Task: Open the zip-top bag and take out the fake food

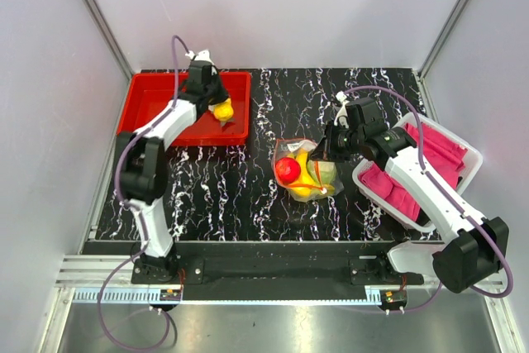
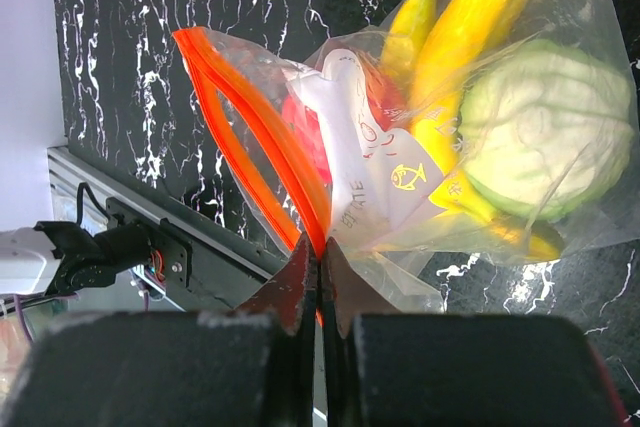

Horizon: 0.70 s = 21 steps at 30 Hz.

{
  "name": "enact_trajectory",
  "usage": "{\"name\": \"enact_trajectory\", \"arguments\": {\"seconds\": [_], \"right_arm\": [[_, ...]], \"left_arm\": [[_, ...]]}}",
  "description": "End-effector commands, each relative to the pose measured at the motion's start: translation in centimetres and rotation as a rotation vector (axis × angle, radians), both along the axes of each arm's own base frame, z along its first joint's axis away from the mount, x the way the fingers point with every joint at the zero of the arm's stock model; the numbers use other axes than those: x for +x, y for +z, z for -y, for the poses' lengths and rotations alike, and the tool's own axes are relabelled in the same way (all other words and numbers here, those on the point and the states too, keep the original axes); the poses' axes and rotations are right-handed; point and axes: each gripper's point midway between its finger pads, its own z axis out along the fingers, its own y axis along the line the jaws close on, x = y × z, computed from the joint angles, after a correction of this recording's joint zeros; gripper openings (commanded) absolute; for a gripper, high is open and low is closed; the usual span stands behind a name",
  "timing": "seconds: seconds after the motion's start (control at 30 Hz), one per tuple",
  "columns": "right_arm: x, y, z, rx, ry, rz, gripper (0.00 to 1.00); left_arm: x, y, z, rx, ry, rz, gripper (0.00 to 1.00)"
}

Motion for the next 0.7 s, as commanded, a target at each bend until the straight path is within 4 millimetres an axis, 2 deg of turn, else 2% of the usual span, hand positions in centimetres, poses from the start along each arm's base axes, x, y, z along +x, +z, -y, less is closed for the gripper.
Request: {"name": "enact_trajectory", "arguments": {"seconds": [0.0, 0.1, 0.17, 0.2, 0.27, 0.3, 0.37, 0.43, 0.47, 0.5, 0.53, 0.57, 0.6, 0.63, 0.67], "right_arm": [[0.5, 2.1, -0.6, 0.044, 0.021, 0.052, 0.0], [0.6, 2.3, -0.8, 0.053, 0.024, 0.051, 0.0], [0.7, 2.6, -0.8, 0.057, 0.029, 0.058, 0.0], [0.6, 2.8, -0.8, 0.058, 0.032, 0.063, 0.0], [0.6, 2.9, -0.8, 0.06, 0.033, 0.068, 0.0], [0.6, 2.9, -0.9, 0.059, 0.034, 0.067, 0.0], [0.6, 2.7, -0.8, 0.058, 0.032, 0.061, 0.0], [0.6, 2.4, -0.8, 0.054, 0.031, 0.057, 0.0], [0.6, 2.4, -0.7, 0.052, 0.029, 0.057, 0.0], [0.6, 2.4, -0.8, 0.053, 0.03, 0.057, 0.0], [0.6, 2.4, -0.8, 0.054, 0.032, 0.055, 0.0], [0.6, 2.4, -0.9, 0.058, 0.033, 0.054, 0.0], [0.5, 2.5, -0.9, 0.062, 0.034, 0.054, 0.0], [0.6, 2.7, -1.0, 0.069, 0.036, 0.053, 0.0], [0.5, 2.8, -1.2, 0.075, 0.039, 0.053, 0.0]], "left_arm": [[3.9, 0.6, 0.4, -0.01, 0.019, 0.041, 0.0], [5.1, -1.3, 0.2, 0.017, 0.038, 0.01, 0.01], [5.7, -2.1, -0.1, 0.032, 0.048, -0.01, 0.1], [5.8, -2.1, -0.2, 0.044, 0.042, -0.01, 0.3], [5.7, -2.6, -0.5, 0.057, 0.039, -0.035, 0.45], [5.8, -2.3, -0.6, 0.057, 0.038, -0.032, 0.57], [5.3, -1.7, -1.0, 0.06, 0.041, -0.038, 0.67], [4.5, -1.4, -1.2, 0.058, 0.034, -0.043, 0.68], [3.9, 0.5, -1.2, 0.047, 0.028, -0.014, 0.68], [3.5, 1.2, -1.1, 0.036, 0.023, -0.007, 0.68], [2.3, 0.7, -1.1, 0.028, 0.016, -0.029, 0.67], [1.1, 3.3, -0.6, -0.007, -0.01, 0.005, 0.66], [0.1, 3.7, -0.4, -0.03, -0.013, 0.002, 0.65], [-2.1, 5.0, 0.3, -0.059, -0.045, 0.017, 0.62], [-3.4, 5.2, 0.9, -0.072, -0.065, 0.021, 0.6]]}}
